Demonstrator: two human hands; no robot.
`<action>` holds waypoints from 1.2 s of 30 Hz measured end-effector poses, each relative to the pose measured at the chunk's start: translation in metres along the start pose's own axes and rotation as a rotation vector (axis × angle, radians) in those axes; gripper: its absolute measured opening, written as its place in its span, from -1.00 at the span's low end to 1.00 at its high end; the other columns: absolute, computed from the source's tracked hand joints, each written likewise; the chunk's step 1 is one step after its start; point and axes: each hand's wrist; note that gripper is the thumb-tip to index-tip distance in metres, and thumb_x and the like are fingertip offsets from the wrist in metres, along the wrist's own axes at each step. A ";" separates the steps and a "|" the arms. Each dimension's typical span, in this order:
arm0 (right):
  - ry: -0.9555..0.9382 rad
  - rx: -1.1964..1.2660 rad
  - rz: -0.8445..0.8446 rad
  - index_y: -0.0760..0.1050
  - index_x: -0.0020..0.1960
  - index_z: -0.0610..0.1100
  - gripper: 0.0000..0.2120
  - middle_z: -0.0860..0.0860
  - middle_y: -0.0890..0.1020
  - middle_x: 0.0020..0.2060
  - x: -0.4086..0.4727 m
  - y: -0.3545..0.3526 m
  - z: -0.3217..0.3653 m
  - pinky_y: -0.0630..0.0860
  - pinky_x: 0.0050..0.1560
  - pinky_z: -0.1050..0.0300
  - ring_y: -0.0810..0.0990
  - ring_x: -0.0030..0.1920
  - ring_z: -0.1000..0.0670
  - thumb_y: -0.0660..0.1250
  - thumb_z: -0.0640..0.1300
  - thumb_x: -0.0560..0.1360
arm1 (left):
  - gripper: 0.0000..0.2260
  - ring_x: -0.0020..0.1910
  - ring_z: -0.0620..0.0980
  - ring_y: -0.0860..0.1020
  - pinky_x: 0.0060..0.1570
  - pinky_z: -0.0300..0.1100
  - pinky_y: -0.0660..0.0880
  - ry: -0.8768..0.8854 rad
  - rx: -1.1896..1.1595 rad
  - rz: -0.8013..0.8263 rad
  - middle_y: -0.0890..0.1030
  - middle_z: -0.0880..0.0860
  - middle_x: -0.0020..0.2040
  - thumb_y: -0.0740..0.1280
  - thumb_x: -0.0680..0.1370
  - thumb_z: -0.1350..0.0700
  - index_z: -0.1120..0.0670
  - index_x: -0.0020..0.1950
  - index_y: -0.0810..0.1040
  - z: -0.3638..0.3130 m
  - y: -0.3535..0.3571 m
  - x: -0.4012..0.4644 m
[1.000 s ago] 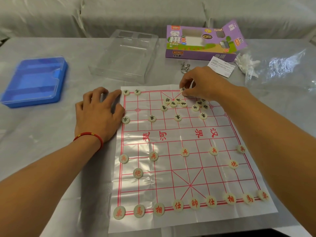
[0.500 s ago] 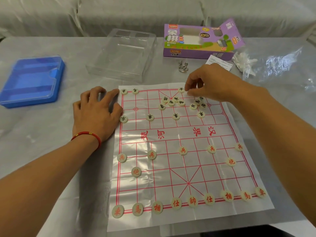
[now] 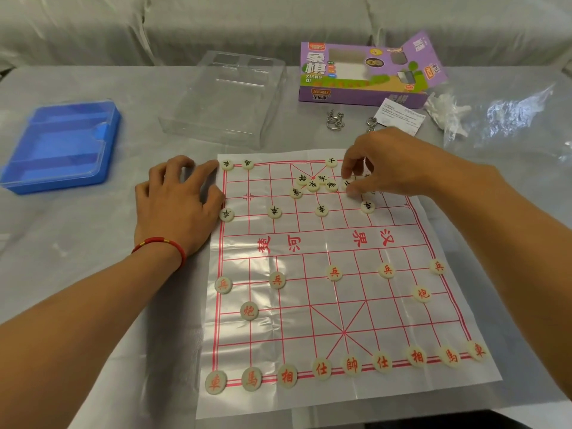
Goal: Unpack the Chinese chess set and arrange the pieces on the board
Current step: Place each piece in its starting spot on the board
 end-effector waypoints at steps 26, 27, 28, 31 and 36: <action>-0.164 -0.072 -0.037 0.61 0.17 0.01 -0.75 0.04 0.65 -0.02 0.079 0.010 0.041 0.57 0.01 0.02 0.57 -0.04 0.01 0.45 -0.15 0.51 | -0.58 0.44 0.10 0.25 0.40 0.12 0.21 -0.007 -0.016 -0.008 0.33 0.00 0.42 0.07 0.62 -0.22 -0.21 0.48 0.30 -0.001 0.000 0.000; -0.161 -0.081 -0.046 0.62 0.16 -0.01 -0.77 0.02 0.65 -0.01 0.080 0.010 0.041 0.56 0.00 0.02 0.58 -0.03 0.00 0.45 -0.15 0.51 | -0.57 0.44 0.10 0.25 0.40 0.12 0.21 -0.006 -0.014 -0.008 0.33 0.00 0.42 0.07 0.62 -0.22 -0.21 0.48 0.30 -0.001 -0.001 0.000; -0.157 -0.091 -0.055 0.62 0.16 -0.03 -0.78 0.01 0.66 -0.01 0.082 0.011 0.041 0.55 -0.02 0.05 0.58 -0.02 -0.01 0.44 -0.12 0.51 | -0.57 0.44 0.10 0.25 0.40 0.12 0.21 -0.005 -0.014 -0.009 0.34 0.00 0.42 0.07 0.62 -0.22 -0.21 0.48 0.30 0.000 0.000 0.000; -0.149 -0.131 -0.066 0.61 0.15 -0.06 -0.74 -0.01 0.65 0.00 0.085 0.011 0.042 0.41 -0.13 0.12 0.56 -0.02 -0.03 0.43 0.01 0.51 | -0.57 0.44 0.10 0.25 0.40 0.12 0.21 -0.004 -0.011 -0.009 0.33 0.00 0.43 0.07 0.62 -0.22 -0.21 0.48 0.30 0.000 0.000 0.000; -0.176 -0.162 -0.023 0.55 0.23 0.00 -0.69 0.02 0.63 -0.01 0.083 0.008 0.046 0.36 -0.12 0.11 0.55 0.01 -0.04 0.43 0.02 0.51 | -0.57 0.44 0.09 0.25 0.39 0.12 0.22 -0.008 -0.009 -0.015 0.34 -0.01 0.42 0.06 0.62 -0.23 -0.21 0.48 0.30 0.000 0.001 0.000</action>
Point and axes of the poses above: each hand's wrist, its own x-axis towards the middle knuckle, its own y-axis out of the palm, z = x × y
